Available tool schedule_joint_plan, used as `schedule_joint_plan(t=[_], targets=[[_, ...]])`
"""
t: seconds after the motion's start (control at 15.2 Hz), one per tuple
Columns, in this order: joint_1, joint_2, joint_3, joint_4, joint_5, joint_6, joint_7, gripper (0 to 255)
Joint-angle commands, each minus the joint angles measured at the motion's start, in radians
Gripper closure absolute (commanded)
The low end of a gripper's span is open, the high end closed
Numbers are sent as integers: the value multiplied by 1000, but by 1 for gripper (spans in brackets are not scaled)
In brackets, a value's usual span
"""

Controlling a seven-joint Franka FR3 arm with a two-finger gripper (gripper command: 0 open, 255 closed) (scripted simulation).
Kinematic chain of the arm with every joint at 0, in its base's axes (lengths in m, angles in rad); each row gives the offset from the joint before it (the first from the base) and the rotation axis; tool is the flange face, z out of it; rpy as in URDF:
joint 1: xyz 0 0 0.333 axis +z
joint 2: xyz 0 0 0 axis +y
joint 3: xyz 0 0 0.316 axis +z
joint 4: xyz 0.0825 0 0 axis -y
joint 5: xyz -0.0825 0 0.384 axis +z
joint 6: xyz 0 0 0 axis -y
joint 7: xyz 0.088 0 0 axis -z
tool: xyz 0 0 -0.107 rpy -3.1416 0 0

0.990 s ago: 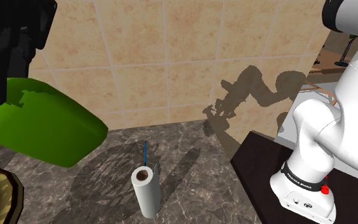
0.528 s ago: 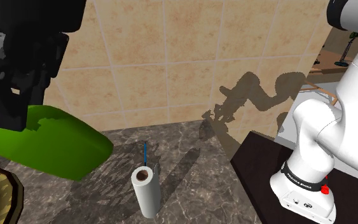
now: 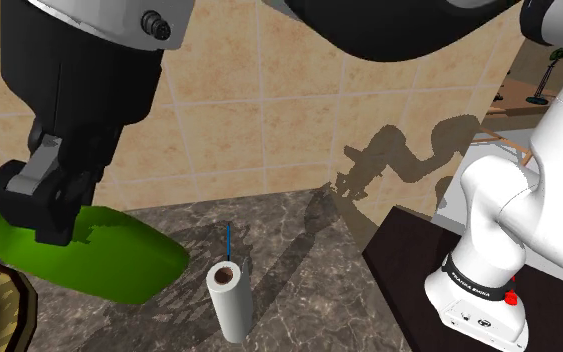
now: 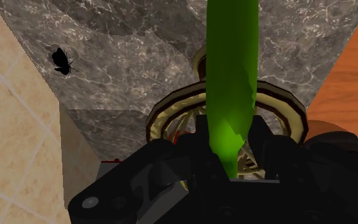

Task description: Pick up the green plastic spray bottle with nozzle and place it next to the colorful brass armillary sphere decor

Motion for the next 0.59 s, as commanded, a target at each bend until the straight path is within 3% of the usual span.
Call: schedule_joint_plan(t=[0.0,0.53], targets=[[0,-3,0,-29,0,27,1,255],[-1,-6,-1,-139,-5,135,8,255]])
